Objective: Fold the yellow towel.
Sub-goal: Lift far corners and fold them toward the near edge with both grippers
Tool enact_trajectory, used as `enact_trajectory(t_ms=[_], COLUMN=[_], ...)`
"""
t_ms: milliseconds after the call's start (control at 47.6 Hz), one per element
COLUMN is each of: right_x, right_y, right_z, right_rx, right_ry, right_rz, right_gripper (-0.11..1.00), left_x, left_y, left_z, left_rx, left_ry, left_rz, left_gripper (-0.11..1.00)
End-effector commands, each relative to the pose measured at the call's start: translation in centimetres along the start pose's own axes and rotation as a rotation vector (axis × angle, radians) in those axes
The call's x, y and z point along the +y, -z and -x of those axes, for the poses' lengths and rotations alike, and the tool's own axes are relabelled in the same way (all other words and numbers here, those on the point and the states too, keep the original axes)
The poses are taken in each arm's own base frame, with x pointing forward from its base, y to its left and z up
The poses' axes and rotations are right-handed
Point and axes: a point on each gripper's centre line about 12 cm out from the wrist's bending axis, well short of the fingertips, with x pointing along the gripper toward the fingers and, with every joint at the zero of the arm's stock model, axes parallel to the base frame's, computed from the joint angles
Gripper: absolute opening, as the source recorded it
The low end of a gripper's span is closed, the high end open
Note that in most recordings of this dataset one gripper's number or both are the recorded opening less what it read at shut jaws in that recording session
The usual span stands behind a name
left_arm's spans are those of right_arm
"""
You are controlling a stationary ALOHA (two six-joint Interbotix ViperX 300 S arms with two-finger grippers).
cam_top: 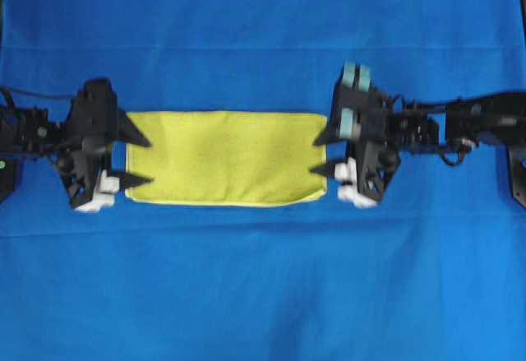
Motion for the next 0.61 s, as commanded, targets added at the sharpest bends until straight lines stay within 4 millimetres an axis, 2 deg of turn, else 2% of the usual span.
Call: enact_trajectory(t_ms=[0,399,588], right_x=[-1.3,-5.3,-6.2], right_y=[-1.2,0.2,1.2], right_z=[0.0,-3.5,-4.6], right_rx=[-0.034,0.047,0.07], right_ry=[0.029,0.116,0.137], right_rz=[-0.017,-0.058,-0.073], right_gripper=[0.59,0.59,0.58], left_x=[1.2,6.7,7.7], left_y=[-1.1,1.2,1.9], left_z=[-0.2,-1.8,-2.2], left_rx=[-0.028,0.078,0.094], left_ry=[-0.038,-0.201,-0.228], left_rz=[-0.001,0.08,0.104], left_gripper=[0.69,0.68,0.65])
